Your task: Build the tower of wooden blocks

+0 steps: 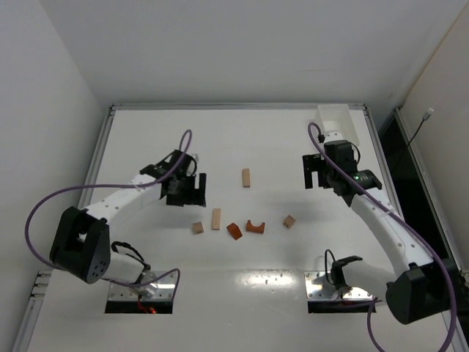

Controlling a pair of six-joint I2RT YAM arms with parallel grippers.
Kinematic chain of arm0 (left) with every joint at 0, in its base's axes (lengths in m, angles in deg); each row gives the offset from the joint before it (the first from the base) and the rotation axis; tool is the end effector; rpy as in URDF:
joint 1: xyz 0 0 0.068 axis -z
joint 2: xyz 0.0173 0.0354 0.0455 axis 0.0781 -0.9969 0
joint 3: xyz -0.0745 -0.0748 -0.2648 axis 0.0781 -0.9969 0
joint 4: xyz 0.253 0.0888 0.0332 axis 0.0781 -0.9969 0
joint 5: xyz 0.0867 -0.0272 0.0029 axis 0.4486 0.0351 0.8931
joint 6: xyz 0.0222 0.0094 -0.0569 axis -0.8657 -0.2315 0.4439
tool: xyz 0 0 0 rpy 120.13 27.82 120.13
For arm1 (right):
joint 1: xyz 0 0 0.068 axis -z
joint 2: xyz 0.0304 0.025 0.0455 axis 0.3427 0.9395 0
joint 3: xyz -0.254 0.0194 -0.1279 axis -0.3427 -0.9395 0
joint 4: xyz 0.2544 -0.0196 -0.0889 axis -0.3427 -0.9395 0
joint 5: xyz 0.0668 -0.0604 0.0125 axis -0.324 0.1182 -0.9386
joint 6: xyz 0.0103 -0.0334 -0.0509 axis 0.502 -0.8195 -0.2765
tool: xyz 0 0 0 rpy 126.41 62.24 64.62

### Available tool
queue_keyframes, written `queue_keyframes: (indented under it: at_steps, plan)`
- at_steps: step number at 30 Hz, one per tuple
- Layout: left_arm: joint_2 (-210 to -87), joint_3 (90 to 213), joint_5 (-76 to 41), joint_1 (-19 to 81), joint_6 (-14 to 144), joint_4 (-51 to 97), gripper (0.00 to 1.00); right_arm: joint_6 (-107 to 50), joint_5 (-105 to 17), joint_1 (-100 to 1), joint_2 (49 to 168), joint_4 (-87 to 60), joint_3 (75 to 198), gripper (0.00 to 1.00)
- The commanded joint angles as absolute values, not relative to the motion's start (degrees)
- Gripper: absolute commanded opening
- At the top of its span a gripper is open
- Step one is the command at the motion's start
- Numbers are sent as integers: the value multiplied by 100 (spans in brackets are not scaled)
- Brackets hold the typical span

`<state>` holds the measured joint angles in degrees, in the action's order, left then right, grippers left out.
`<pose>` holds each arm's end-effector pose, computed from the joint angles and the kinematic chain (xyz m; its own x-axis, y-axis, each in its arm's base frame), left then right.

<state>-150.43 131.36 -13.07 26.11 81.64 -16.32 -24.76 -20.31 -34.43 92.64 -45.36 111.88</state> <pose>0.2510 -0.1026 0.2235 -0.9115 -0.1380 -0.3873 -0.0320 0.9630 -0.2678 0.2424 0.0486 0.2756 -0.6974 0.0030 -0.7167 0.0801 0.9941 -0.0737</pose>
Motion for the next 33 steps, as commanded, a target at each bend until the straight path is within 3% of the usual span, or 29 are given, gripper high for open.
queue_keyframes:
  at_steps: [1, 8, 16, 33]
  plan:
    - [-15350, 13399, -1196, 3416, 8353, -1404, 74, -2515, -2151, -3305, 8978, -4517, 11126, 99]
    - [-16377, 14259, -449, 4586, 8572, -1395, 65, -2515, -2265, -3147, 8687, -4693, 10942, 99]
    - [-17099, 14647, -34, 4658, 8695, -1501, 62, -2463, -2459, -2927, 8441, -4860, 10941, 99]
    - [-16898, 13638, -209, 4710, 9065, -1562, 55, -2199, -2871, -2470, 8388, -4974, 10889, 99]
